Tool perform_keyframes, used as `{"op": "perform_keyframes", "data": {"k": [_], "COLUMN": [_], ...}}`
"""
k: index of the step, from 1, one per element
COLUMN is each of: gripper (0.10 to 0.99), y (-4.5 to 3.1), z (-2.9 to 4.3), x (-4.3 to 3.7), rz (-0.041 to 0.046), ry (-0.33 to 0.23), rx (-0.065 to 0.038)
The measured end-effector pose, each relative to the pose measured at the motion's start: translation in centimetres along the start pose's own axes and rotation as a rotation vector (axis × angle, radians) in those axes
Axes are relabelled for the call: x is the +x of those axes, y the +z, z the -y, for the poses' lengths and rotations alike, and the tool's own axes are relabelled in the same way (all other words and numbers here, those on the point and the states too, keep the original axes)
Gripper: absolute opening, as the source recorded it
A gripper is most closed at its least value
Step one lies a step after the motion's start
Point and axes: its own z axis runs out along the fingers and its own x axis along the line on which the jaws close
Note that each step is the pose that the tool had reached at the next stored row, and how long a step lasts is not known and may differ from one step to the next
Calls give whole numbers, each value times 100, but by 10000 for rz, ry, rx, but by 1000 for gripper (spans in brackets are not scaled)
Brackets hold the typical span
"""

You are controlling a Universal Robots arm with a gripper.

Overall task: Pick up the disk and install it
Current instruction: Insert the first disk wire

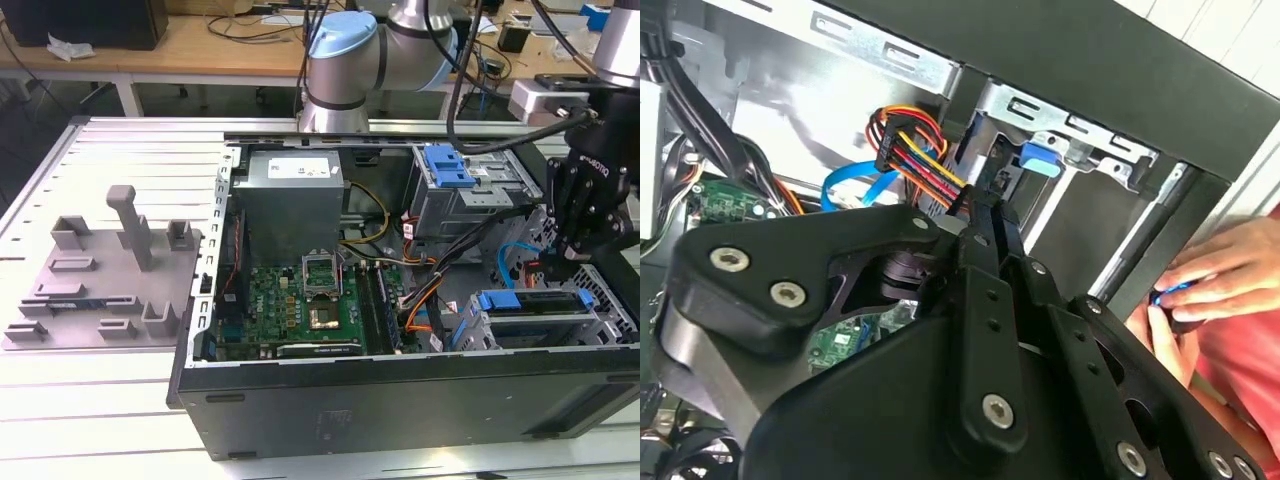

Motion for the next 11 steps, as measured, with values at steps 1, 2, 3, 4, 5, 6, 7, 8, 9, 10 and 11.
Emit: {"op": "perform_keyframes", "data": {"k": [1, 2, 3, 4, 5, 6, 7, 8, 9, 10, 11], "gripper": [161, 161, 161, 161, 161, 161, 161, 161, 161, 161, 161], "y": [5, 9, 14, 18, 21, 22, 24, 27, 28, 30, 31], "z": [0, 1, -1, -2, -3, -3, -3, -3, -2, -2, -2], "x": [30, 52, 76, 101, 117, 125, 132, 148, 162, 171, 180], "rz": [81, 145, 226, 308, 390, 452, 526, 676, 756, 791, 831], "ry": [-19, -36, -57, -80, -101, -115, -129, -157, -180, -192, -202], "rx": [6, 9, 10, 10, 12, 14, 18, 27, 36, 42, 47]}}
